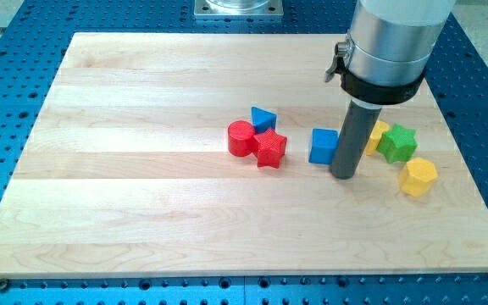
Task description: Move the blue cube right side of the blue triangle
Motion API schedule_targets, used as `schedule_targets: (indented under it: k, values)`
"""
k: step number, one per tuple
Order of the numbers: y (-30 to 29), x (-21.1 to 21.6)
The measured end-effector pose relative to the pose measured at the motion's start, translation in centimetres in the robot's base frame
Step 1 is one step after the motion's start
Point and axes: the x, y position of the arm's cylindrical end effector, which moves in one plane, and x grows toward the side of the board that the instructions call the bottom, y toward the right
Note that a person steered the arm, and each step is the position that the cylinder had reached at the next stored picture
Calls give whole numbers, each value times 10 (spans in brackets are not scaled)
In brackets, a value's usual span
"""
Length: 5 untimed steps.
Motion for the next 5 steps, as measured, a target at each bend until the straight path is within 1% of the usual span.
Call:
schedule_targets:
  k: [1, 2, 3, 5]
  values:
    - [0, -20]
    - [-1, -32]
    - [-13, -33]
    - [-15, -64]
